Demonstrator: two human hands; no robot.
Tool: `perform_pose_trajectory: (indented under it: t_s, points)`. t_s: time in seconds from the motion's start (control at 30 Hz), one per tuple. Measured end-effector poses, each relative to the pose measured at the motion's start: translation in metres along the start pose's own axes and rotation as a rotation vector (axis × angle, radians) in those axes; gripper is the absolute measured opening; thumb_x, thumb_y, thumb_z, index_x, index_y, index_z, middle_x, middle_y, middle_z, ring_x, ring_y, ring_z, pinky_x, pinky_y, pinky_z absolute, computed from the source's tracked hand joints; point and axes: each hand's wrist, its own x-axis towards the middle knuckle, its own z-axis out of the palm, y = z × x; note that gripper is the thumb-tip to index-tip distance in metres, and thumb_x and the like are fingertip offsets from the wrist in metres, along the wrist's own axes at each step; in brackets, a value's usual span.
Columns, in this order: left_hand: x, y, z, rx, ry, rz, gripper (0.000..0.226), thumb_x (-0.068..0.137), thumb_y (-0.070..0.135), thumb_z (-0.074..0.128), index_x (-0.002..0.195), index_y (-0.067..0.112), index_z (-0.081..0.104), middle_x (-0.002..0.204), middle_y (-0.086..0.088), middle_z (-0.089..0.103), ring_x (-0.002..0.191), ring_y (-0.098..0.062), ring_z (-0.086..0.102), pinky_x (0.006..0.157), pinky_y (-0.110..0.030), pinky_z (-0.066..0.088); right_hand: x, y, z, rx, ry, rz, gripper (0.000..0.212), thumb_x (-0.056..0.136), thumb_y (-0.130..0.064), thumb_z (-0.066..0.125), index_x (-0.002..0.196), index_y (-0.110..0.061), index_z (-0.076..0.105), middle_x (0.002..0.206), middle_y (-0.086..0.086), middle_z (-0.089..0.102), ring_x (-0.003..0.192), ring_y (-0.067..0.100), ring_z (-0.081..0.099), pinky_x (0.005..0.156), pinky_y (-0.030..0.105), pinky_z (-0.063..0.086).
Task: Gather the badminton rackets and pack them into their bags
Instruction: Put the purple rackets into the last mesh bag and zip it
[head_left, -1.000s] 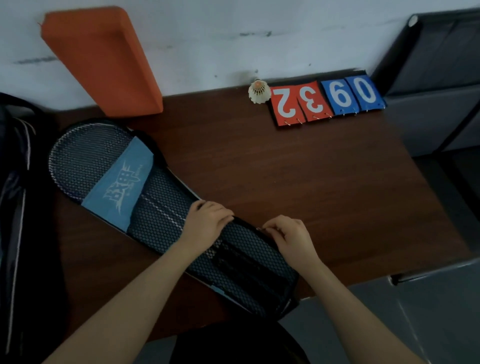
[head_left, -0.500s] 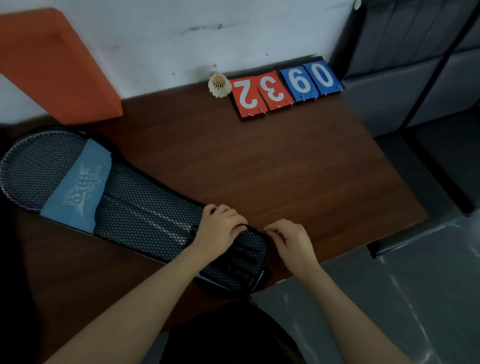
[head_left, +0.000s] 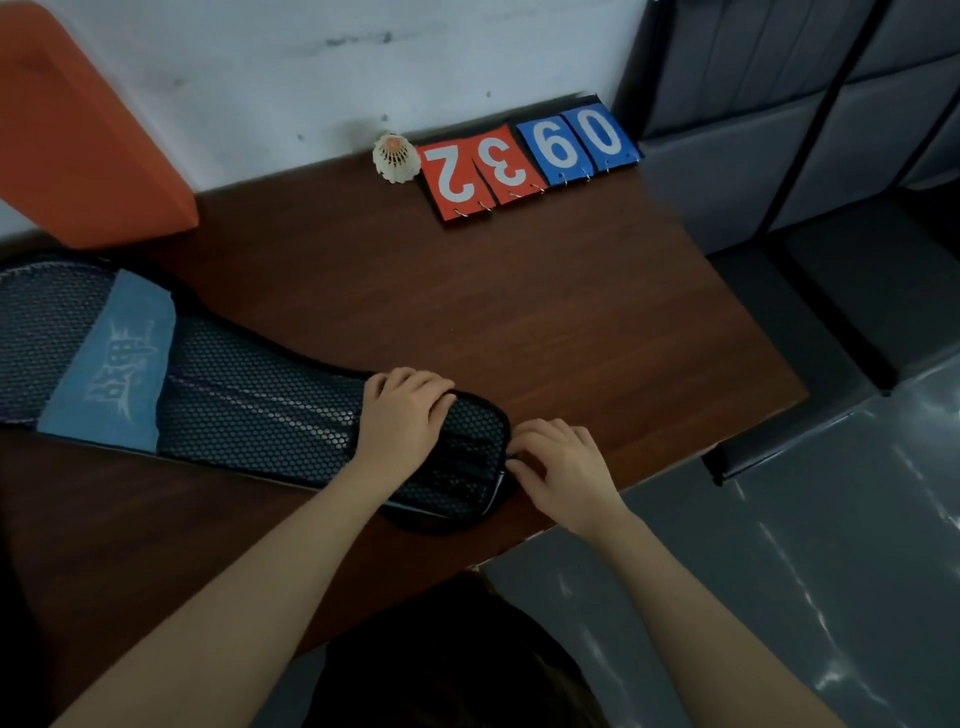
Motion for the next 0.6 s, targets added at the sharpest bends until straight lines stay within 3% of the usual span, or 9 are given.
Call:
perform_pose_trajectory:
  t_s: [0.17,0.27,0.37,0.43,0.5,0.6]
  points:
    - [-0.042,-0.024,-0.023,0.091,0.008,-0.321,0.048,0.095,0.036,0.045,0.138,0.014,0.042,0.145,-0.009,0.037,0.131,-0.031,0.032,0.105,-0.047,0.026,0.04,-0.032,0.012,-0.057,0.112,-0.119,0.028,0.091,-0.036,0.045,0.091,-0.017,0.066,0.094,-0.001,0.061,0.083,0.017,0.058,0.075,0.03,0.043]
    - [-0.068,-0.049,-0.039,0.052,-0.007,-0.655,0.06,0.095,0.043,0.038,0.146,0.018,0.021,0.153,-0.016,0.013,0.136,-0.037,0.016,0.109,-0.051,0.017,0.077,-0.06,0.031,-0.094,0.058,-0.176,0.029,0.092,-0.033,0.047,0.11,-0.015,0.062,0.104,0.003,0.061,0.091,0.023,0.059,0.078,0.036,0.047]
    - [-0.083,-0.074,-0.047,0.01,0.0,-0.91,0.072,0.093,0.052,0.035,0.148,0.021,0.001,0.152,-0.022,-0.003,0.136,-0.04,0.011,0.11,-0.052,0.013,0.116,-0.088,0.05,-0.123,-0.039,-0.218,0.04,0.094,-0.032,0.047,0.131,-0.016,0.05,0.12,0.009,0.058,0.105,0.029,0.056,0.087,0.041,0.044]
    - [-0.085,-0.087,-0.05,-0.037,0.013,-1.031,0.076,0.092,0.055,0.035,0.147,0.022,-0.005,0.151,-0.025,-0.004,0.135,-0.041,0.014,0.11,-0.05,0.014,0.14,-0.104,0.06,-0.139,-0.077,-0.249,0.044,0.096,-0.034,0.045,0.137,-0.018,0.043,0.124,0.01,0.056,0.109,0.029,0.054,0.091,0.041,0.04]
    - [-0.085,-0.097,-0.048,-0.114,0.035,-1.092,0.075,0.092,0.054,0.036,0.147,0.024,-0.004,0.149,-0.026,0.01,0.131,-0.04,0.022,0.108,-0.048,0.019,0.161,-0.115,0.069,-0.163,-0.132,-0.26,0.046,0.097,-0.036,0.04,0.14,-0.02,0.037,0.125,0.008,0.055,0.11,0.028,0.053,0.093,0.04,0.037]
    - [-0.084,-0.104,-0.043,-0.225,0.161,-1.042,0.071,0.092,0.042,0.047,0.147,0.023,0.007,0.137,-0.027,0.029,0.119,-0.037,0.034,0.102,-0.044,0.029,0.181,-0.126,0.081,-0.235,-0.223,-0.294,0.048,0.098,-0.038,0.037,0.143,-0.024,0.03,0.118,0.005,0.058,0.103,0.025,0.054,0.09,0.039,0.033]
